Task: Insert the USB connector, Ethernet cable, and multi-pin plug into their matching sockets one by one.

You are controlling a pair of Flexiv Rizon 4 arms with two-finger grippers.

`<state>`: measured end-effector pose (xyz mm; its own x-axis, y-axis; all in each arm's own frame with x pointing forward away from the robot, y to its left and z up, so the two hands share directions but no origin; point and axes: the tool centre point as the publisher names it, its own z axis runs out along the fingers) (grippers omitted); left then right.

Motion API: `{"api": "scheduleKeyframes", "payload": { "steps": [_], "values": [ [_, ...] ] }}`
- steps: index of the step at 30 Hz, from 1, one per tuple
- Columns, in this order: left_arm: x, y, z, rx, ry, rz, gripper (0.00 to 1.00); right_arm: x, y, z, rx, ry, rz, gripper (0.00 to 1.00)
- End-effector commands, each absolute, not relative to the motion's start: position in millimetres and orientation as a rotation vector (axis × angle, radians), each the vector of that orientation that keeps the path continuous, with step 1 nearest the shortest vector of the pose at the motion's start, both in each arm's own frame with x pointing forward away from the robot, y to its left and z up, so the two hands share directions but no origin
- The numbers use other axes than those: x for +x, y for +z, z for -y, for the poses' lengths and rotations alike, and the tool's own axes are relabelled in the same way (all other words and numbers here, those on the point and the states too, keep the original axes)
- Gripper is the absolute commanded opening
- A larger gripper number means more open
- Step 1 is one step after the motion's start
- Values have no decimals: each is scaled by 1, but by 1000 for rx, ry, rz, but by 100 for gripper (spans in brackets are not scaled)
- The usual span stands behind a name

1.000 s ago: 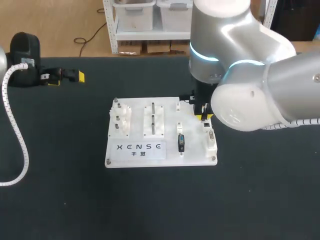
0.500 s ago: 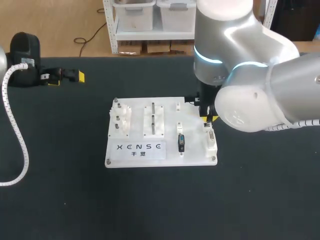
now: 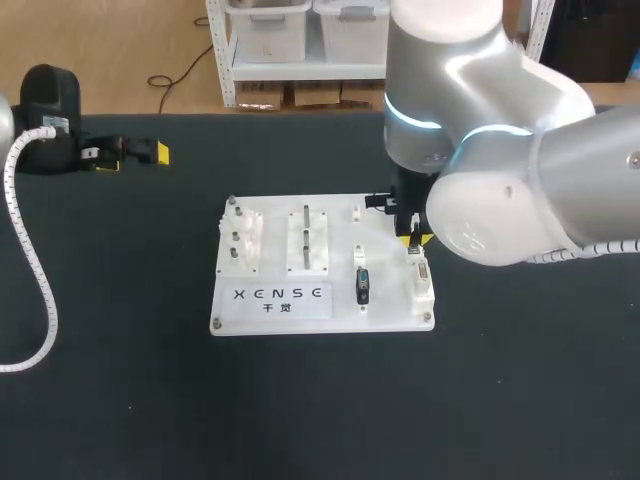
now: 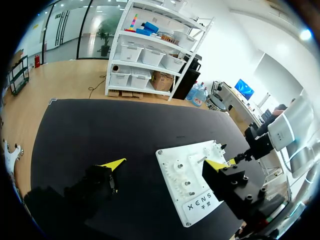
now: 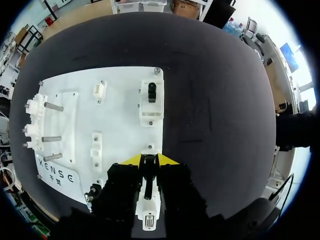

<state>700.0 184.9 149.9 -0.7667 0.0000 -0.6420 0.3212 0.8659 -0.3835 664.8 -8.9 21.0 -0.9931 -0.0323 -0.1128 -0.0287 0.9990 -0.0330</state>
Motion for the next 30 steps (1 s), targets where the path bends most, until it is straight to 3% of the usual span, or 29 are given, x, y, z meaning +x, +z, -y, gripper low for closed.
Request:
{"api": "scheduleKeyframes", "payload": {
  "steps": [1,18,20,21,30],
  "values": [
    [700,150,-185,231,-637,-2374,100,665,18,9,-40,-56,-3029,0],
    [700,150,-185,231,-637,-2374,100,667,-5,15,32,-119,-3064,0],
    [700,150,-185,231,-637,-2374,100,667,1,15,26,-124,-3049,45],
    [700,150,-185,231,-637,-2374,100,667,4,16,26,-125,-3043,100],
    [700,150,-185,231,-637,-2374,100,666,42,13,-2,-114,-2963,100]
  ]
}}
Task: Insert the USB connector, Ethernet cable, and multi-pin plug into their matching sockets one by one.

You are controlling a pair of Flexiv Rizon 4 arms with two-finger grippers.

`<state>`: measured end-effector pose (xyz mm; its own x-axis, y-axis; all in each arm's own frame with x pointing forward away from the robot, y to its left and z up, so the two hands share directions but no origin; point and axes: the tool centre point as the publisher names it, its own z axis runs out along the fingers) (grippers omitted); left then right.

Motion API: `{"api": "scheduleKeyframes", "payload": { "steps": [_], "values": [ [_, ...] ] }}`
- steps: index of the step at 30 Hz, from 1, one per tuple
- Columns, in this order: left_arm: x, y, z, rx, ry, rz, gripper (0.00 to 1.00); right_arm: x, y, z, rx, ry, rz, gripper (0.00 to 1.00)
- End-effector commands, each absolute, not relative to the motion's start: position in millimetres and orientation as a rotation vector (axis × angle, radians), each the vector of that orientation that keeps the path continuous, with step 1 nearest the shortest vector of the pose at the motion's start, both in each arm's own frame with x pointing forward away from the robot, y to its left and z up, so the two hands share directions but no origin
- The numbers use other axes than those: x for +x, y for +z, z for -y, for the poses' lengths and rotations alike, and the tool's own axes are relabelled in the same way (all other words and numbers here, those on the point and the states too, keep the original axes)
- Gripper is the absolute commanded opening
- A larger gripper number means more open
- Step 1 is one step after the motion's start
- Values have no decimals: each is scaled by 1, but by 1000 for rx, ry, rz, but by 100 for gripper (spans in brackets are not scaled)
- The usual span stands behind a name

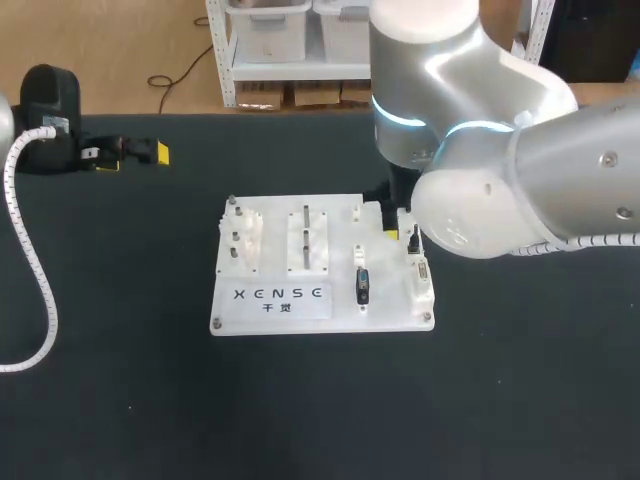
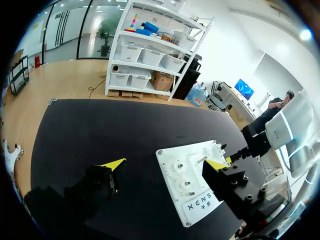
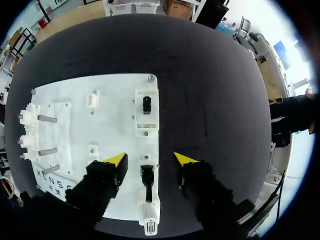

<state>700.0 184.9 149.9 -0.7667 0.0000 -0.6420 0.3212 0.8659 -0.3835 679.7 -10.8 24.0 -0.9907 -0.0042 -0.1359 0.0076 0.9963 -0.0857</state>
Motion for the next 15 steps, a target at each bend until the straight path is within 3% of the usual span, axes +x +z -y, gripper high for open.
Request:
{"api": "scheduleKeyframes", "payload": {
  "steps": [1,15],
  "values": [
    [700,150,-185,231,-637,-2374,100,665,46,12,-6,-109,-2957,100],
    [700,150,-185,231,-637,-2374,100,628,67,-35,-161,-39,-2994,100]
  ]
}}
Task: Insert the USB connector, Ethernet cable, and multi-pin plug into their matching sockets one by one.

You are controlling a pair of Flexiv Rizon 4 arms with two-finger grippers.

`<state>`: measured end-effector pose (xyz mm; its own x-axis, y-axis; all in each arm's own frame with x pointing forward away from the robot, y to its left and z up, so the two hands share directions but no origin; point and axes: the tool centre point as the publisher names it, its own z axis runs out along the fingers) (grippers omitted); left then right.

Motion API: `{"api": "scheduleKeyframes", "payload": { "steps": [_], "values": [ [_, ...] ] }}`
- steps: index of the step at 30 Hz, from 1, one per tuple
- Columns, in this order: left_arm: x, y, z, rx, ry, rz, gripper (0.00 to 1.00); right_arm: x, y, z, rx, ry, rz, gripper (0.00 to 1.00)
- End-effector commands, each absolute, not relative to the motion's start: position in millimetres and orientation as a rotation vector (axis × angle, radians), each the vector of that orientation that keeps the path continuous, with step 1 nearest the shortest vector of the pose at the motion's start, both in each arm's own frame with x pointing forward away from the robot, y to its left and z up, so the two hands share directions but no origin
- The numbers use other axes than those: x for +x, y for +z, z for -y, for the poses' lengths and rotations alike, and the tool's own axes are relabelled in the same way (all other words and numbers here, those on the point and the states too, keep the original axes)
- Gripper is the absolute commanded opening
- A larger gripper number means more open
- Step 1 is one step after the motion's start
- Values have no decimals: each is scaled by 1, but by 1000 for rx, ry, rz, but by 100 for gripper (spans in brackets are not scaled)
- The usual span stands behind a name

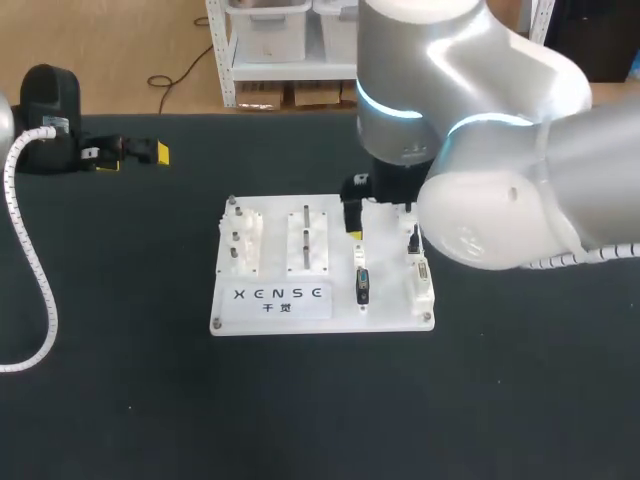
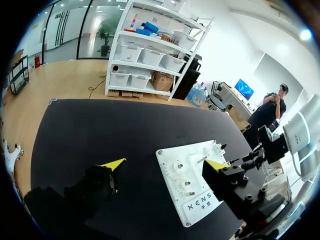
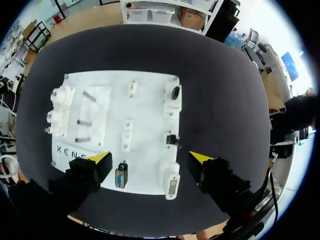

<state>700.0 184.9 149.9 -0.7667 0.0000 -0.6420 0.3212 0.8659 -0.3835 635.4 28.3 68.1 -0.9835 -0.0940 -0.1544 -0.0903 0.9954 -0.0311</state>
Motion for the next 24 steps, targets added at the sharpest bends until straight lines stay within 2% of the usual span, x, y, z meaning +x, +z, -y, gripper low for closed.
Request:
{"api": "scheduleKeyframes", "payload": {
  "steps": [1,24],
  "values": [
    [700,150,-185,231,-637,-2374,100,626,64,-38,-165,-33,-3008,100],
    [700,150,-185,231,-637,-2374,100,613,50,-52,-219,48,-3090,100]
  ]
}}
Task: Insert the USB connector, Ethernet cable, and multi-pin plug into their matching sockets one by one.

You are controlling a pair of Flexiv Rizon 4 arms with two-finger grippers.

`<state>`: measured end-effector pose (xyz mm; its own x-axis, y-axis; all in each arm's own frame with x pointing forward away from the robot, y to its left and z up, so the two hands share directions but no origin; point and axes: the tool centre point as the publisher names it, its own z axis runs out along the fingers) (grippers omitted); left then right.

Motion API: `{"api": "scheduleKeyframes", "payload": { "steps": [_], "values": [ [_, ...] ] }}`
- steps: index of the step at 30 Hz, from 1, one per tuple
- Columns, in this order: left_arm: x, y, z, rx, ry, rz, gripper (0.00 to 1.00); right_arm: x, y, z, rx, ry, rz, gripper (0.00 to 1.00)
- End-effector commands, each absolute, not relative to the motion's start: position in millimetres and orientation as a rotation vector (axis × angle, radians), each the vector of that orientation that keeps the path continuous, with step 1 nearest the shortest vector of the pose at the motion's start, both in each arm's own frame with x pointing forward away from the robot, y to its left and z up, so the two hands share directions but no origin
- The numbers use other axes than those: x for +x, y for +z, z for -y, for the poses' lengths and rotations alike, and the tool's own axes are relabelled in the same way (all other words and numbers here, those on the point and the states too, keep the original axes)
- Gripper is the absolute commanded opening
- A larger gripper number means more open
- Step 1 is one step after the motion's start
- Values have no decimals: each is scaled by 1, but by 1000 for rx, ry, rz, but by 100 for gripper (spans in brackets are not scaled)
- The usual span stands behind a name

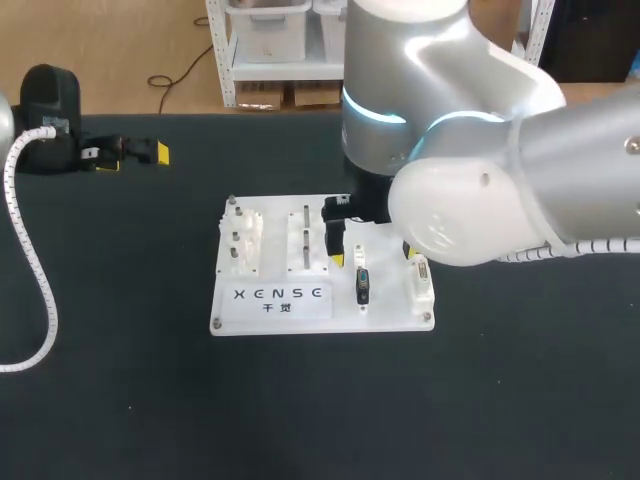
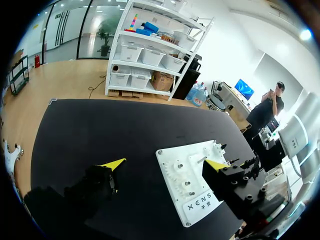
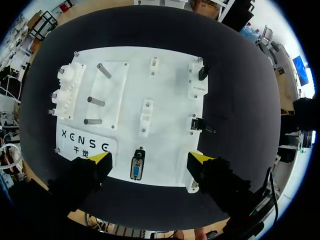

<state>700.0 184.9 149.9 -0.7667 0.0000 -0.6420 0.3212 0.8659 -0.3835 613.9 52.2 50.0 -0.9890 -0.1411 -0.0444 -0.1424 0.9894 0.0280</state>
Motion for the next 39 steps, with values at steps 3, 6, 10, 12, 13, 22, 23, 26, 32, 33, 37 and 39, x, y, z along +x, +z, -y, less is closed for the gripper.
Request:
{"api": "scheduleKeyframes", "payload": {
  "steps": [3,6,10,12,13,22,23,26,32,33,37,39],
  "values": [
    [700,150,-185,231,-637,-2374,100,613,50,-52,-219,48,-3090,100],
    [700,150,-185,231,-637,-2374,100,616,46,-53,-179,48,-3111,100],
    [700,150,-185,231,-637,-2374,100,609,42,-56,-175,58,-3121,100],
    [700,150,-185,231,-637,-2374,100,606,39,-55,-154,71,-3131,100],
    [700,150,-185,231,-637,-2374,100,605,37,-55,-143,79,-3140,100],
    [700,150,-185,231,-637,-2374,100,598,26,-54,-55,55,-3174,100],
    [700,150,-185,231,-637,-2374,100,597,26,-55,-43,49,-3173,90],
    [700,150,-185,231,-637,-2374,100,597,24,-57,-1,24,-3166,79],
    [700,150,-185,231,-637,-2374,100,596,17,-57,88,-9,-3160,70],
    [700,150,-185,231,-637,-2374,100,596,16,-57,93,-11,-3161,69],
    [700,150,-185,231,-637,-2374,100,595,12,-58,104,-13,-3168,62],
    [700,150,-185,231,-637,-2374,100,594,11,-59,104,-16,-3167,58]
  ]
}}
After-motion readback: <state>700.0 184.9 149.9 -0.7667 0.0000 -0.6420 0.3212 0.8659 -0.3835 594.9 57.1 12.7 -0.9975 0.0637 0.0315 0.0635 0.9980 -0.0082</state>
